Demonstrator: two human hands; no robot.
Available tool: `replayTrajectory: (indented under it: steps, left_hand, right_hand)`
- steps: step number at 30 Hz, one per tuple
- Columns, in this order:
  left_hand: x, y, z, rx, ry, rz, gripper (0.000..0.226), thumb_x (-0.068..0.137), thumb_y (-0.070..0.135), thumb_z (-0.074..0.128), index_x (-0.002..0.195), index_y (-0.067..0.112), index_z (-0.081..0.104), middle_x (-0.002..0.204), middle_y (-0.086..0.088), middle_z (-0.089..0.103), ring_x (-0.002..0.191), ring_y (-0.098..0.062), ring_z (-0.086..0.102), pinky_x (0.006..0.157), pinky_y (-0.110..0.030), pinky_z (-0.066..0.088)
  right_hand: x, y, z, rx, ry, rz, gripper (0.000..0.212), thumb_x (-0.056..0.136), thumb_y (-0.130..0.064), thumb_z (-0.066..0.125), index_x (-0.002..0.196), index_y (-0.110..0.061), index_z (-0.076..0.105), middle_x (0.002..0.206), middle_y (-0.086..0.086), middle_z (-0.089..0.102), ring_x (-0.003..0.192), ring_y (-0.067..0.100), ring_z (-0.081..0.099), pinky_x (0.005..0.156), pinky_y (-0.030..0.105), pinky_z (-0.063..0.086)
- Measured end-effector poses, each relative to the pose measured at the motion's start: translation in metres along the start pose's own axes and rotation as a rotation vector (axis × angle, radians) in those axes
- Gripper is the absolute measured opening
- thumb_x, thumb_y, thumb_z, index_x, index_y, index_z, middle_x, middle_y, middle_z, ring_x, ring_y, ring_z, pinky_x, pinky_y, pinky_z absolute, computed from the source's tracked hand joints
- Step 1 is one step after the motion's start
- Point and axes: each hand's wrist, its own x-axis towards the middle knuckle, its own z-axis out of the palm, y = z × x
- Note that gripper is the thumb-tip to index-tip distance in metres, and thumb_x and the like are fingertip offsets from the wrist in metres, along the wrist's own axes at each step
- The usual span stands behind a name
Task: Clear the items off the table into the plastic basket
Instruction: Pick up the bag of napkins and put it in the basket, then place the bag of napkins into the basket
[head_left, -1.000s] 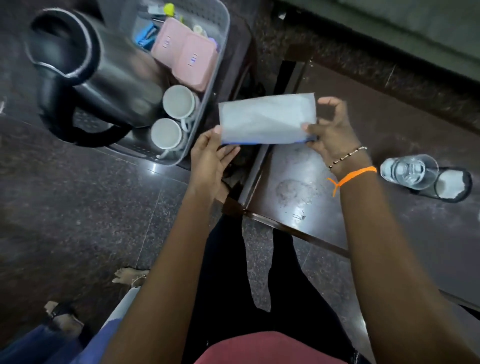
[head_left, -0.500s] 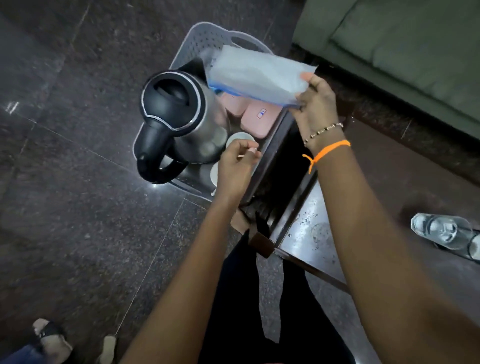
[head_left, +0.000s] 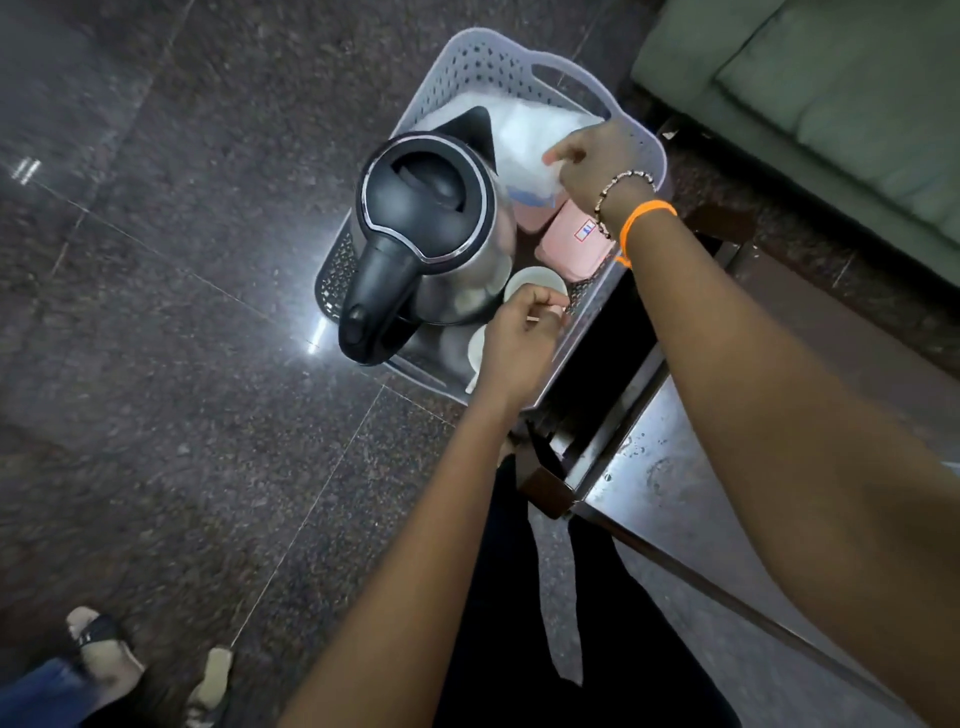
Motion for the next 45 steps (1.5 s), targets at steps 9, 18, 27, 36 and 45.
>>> replayTrajectory:
  steps: [9, 18, 27, 36, 45]
  left_hand:
    - [-0.003, 0.002, 0.002, 0.093, -0.017, 0.005, 0.018, 0.088, 0.002, 0.049, 0.082, 0.017, 0.058, 0.079, 0.001, 0.06, 0.08, -0.021, 0.056, 0.086, -0.038, 0.049]
    - [-0.028, -0.002, 0.031, 0.181, -0.077, 0.033, 0.018, 0.09, 0.002, 0.046, 0.088, 0.015, 0.058, 0.074, 0.007, 0.059, 0.072, -0.012, 0.055, 0.081, -0.03, 0.047]
    - [-0.095, -0.039, 0.137, 0.417, -0.253, -0.001, 0.016, 0.091, 0.007, 0.048, 0.095, 0.012, 0.063, 0.082, -0.001, 0.061, 0.083, -0.018, 0.058, 0.082, -0.03, 0.046]
    - [-0.16, -0.111, 0.309, 0.619, -0.438, -0.062, 0.015, 0.09, 0.006, 0.051, 0.097, 0.01, 0.063, 0.079, -0.004, 0.063, 0.085, -0.026, 0.06, 0.085, -0.033, 0.045]
    - [-0.172, -0.127, 0.42, 0.732, -0.536, -0.124, 0.061, 0.089, 0.021, 0.059, 0.143, 0.012, 0.032, 0.142, -0.009, 0.045, 0.118, -0.016, 0.048, 0.09, -0.021, 0.035]
  right_hand:
    - [-0.006, 0.009, 0.011, -0.494, -0.028, -0.162, 0.027, 0.088, -0.019, 0.058, 0.112, -0.03, 0.067, 0.13, 0.004, 0.054, 0.13, 0.036, 0.032, 0.104, 0.043, 0.028]
    - [-0.107, 0.089, -0.027, -0.05, 0.201, -0.185, 0.029, 0.085, -0.006, 0.051, 0.103, -0.017, 0.072, 0.113, 0.011, 0.066, 0.109, 0.031, 0.055, 0.094, 0.03, 0.031]
    - [-0.267, 0.284, -0.04, 0.209, 0.29, 0.284, 0.023, 0.083, 0.003, 0.055, 0.093, -0.007, 0.073, 0.103, 0.017, 0.069, 0.093, 0.035, 0.062, 0.093, 0.038, 0.047]
    - [-0.349, 0.469, -0.074, 0.385, 0.394, 0.605, 0.022, 0.083, 0.008, 0.053, 0.093, 0.001, 0.071, 0.104, 0.023, 0.068, 0.088, 0.038, 0.064, 0.086, 0.035, 0.049]
    - [-0.336, 0.557, -0.128, 0.381, 0.495, 0.63, 0.045, 0.084, 0.008, 0.044, 0.128, -0.001, 0.05, 0.133, 0.022, 0.048, 0.121, 0.032, 0.048, 0.098, 0.017, 0.03]
